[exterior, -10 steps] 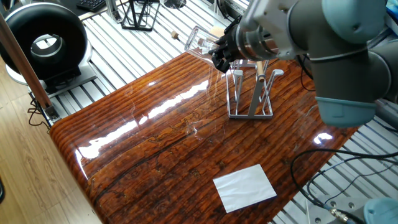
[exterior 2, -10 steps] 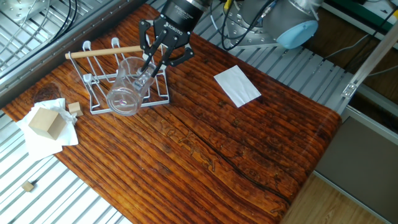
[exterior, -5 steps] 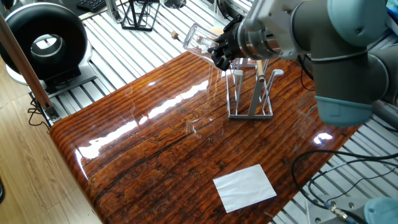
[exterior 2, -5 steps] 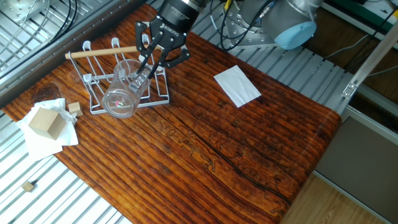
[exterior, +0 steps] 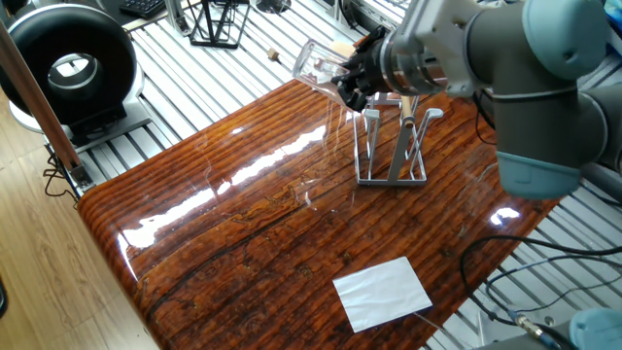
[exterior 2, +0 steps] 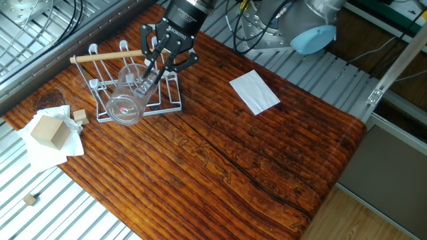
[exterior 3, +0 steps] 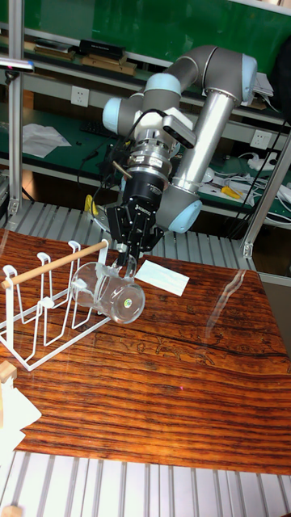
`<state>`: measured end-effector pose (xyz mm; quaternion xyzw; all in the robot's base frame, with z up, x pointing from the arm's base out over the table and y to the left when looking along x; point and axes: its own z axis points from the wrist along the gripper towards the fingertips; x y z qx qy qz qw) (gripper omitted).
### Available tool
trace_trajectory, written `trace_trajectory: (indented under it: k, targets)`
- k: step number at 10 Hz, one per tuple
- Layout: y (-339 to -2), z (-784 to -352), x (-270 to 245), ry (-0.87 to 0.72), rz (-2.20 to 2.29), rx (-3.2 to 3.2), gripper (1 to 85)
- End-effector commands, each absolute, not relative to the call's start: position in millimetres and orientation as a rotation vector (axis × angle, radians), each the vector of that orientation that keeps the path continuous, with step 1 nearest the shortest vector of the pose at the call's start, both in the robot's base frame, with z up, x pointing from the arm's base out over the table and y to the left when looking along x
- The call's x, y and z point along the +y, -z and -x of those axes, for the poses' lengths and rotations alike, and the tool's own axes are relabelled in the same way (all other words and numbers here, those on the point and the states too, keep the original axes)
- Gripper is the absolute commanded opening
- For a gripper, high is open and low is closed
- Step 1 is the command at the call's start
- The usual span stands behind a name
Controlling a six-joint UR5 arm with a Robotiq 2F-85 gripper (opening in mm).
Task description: Put the cup on the cup rack
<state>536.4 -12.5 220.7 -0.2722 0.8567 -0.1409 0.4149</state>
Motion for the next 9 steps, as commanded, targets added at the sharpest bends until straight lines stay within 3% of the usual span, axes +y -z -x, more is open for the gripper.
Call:
trace_trajectory:
  k: [1, 5, 9]
  targets:
    - [-221.7, -537.4, -20.2, 0.366, 0.686, 2.131, 1.0]
    - [-227.6, -542.6, -24.1, 0.396, 0.687, 2.096, 1.0]
    - [-224.3, -539.7, -21.6, 0.330, 0.607, 2.123, 1.0]
